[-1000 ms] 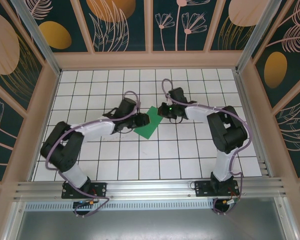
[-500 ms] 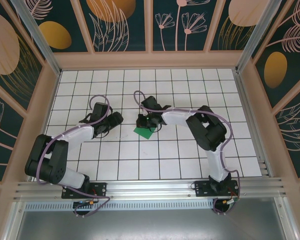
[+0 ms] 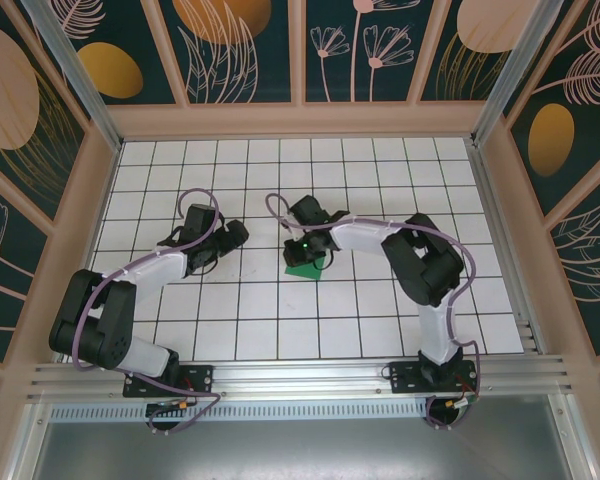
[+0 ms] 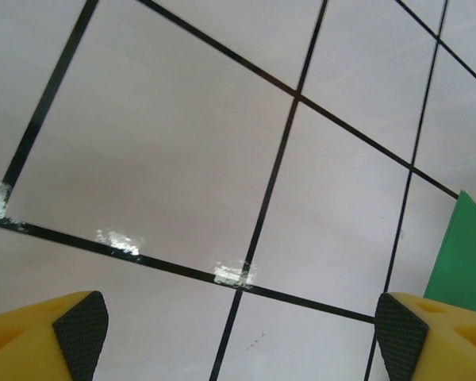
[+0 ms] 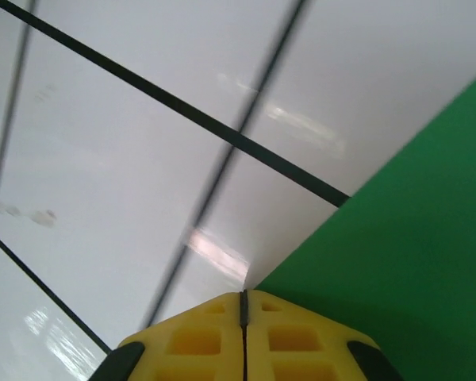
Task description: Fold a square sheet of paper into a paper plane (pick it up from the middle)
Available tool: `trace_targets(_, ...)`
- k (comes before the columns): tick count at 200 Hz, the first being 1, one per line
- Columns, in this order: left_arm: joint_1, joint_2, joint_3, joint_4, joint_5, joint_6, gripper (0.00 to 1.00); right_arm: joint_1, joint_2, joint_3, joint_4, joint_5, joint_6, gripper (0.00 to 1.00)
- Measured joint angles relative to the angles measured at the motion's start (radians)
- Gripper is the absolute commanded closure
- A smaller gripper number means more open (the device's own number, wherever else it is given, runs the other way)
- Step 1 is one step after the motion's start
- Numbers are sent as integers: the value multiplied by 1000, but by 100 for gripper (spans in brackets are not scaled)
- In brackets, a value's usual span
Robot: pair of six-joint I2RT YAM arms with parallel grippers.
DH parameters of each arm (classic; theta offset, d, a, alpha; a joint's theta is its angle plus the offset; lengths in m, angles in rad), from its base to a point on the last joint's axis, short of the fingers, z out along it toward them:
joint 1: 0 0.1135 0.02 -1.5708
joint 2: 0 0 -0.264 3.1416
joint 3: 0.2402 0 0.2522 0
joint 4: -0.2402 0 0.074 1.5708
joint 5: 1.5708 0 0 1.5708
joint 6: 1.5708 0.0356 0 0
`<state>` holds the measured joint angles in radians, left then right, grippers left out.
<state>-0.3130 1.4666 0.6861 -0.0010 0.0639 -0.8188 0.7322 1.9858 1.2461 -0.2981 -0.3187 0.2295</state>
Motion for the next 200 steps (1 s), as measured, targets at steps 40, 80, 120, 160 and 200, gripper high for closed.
trace_targets(40, 0, -10, -16, 40, 67, 16, 5, -59, -89, -39, 23, 89, 129, 63)
trace_targets(80, 0, -10, -19, 84, 159, 22, 2, -55, -111, -51, 43, 188, 311, 57)
trace_targets(120, 0, -5, -20, 122, 248, 21, 3, -62, -86, -64, 40, 244, 427, 55)
trace_targets(160, -21, 22, -19, 143, 305, 14, 5, -79, -42, -43, 52, 238, 462, 55)
trace_targets(200, -93, 80, -7, 148, 346, 1, 6, -100, -26, -37, 85, 197, 484, 55)
